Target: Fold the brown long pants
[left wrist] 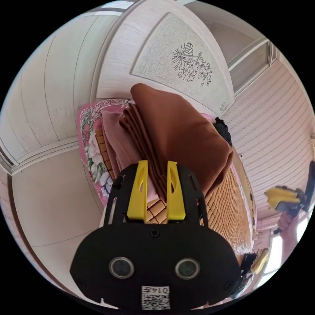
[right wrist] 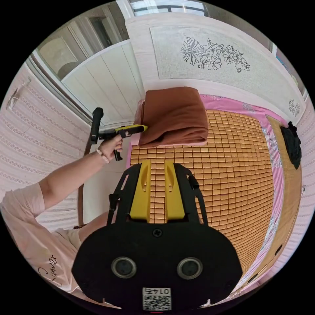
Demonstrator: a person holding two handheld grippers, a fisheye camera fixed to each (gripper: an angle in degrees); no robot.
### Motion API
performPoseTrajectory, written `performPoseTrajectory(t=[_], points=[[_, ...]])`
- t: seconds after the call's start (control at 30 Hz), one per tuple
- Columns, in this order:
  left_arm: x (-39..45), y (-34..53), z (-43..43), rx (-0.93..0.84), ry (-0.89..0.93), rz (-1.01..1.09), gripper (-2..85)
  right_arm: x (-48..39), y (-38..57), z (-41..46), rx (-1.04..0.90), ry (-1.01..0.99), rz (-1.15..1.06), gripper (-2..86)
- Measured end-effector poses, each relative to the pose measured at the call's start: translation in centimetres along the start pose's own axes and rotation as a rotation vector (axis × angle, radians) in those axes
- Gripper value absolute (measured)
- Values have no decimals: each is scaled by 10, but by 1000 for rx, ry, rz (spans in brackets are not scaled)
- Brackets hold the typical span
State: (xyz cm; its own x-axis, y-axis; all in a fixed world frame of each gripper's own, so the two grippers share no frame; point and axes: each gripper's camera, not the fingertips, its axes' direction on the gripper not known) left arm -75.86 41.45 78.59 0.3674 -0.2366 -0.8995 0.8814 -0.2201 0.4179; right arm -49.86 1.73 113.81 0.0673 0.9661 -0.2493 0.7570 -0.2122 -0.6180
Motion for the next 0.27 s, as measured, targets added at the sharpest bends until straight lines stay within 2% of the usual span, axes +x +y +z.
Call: performPoseTrajectory(t=[0.07,0.13,0.17,0.27], points=[[-4,11,-10,-7,32,43,80,-4,57,10,-32,24,-8,60],[-6,38,-32,-11,-81,65,16,-9,124,10,-60,25,28,60],[-6,46,-38,-7,-105,78,17,-12,172,7,-81,20,70,60],[3,102,-71,-50,-22,187,12,-24,296,-12,-123,37,264,61]])
